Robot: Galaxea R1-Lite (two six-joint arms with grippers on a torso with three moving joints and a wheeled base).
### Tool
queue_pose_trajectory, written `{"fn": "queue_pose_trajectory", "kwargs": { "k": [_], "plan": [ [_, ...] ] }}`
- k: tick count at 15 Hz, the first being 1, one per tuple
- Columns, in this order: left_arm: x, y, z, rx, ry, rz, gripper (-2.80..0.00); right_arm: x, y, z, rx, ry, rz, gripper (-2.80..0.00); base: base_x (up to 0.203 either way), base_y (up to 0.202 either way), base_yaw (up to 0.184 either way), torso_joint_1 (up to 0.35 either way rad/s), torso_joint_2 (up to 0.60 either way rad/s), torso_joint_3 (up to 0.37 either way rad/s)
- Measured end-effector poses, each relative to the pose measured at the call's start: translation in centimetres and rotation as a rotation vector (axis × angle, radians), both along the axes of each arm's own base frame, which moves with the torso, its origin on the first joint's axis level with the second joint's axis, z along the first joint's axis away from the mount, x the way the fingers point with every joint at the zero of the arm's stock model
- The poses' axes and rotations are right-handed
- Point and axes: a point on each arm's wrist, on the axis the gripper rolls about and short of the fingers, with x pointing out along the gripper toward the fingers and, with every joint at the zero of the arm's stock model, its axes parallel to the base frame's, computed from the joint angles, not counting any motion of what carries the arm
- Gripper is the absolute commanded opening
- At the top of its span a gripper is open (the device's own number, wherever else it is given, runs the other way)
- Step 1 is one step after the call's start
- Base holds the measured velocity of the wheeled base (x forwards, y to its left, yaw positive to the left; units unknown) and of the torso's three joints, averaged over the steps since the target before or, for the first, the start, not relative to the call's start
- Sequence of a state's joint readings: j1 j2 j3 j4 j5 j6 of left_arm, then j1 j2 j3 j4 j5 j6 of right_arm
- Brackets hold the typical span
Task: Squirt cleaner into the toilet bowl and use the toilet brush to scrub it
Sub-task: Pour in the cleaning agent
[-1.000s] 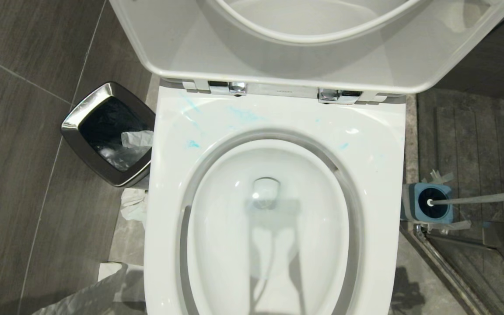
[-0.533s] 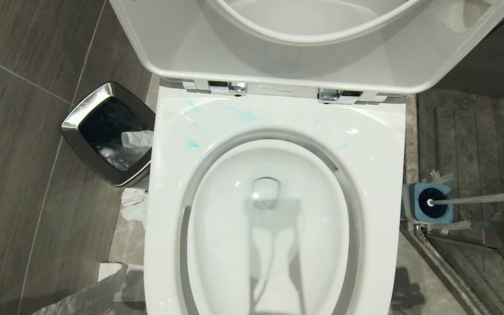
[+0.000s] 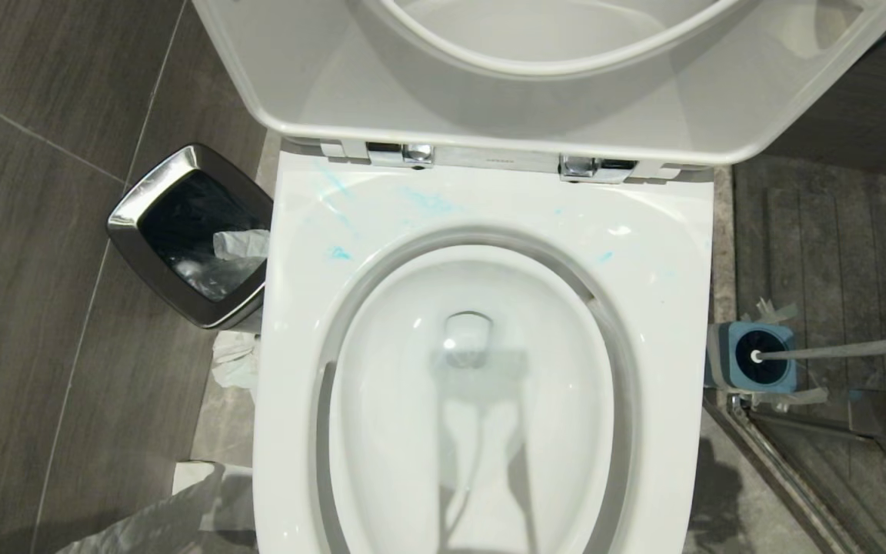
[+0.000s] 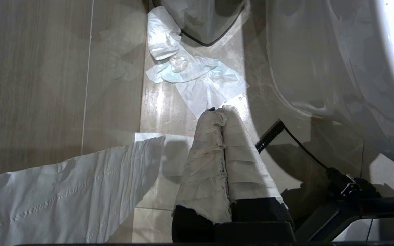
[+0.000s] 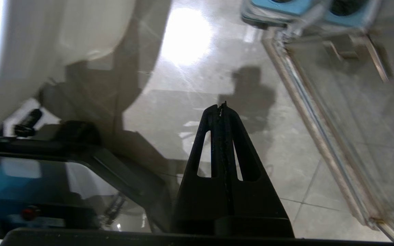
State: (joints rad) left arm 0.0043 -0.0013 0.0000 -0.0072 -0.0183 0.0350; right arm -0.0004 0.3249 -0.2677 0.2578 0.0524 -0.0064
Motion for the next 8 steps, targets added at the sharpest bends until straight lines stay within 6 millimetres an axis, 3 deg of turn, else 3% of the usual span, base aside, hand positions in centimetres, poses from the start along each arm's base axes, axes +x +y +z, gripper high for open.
{"fn": "queue_pose_trajectory", "kwargs": {
  "k": [3, 8],
  "plan": [
    [0.0, 0.0, 0.0, 0.000, 0.000, 0.000, -2.80, 3.6, 0.1, 1.9, 0.017, 0.012, 0.037, -2.80, 0.000, 0.000, 0.000, 0.000, 0.00, 0.000],
    [0.0, 0.0, 0.0, 0.000, 0.000, 0.000, -2.80, 9.9, 0.1, 1.8, 0.021, -0.013, 0.051, -2.80, 0.000, 0.000, 0.000, 0.000, 0.00, 0.000]
  ]
}}
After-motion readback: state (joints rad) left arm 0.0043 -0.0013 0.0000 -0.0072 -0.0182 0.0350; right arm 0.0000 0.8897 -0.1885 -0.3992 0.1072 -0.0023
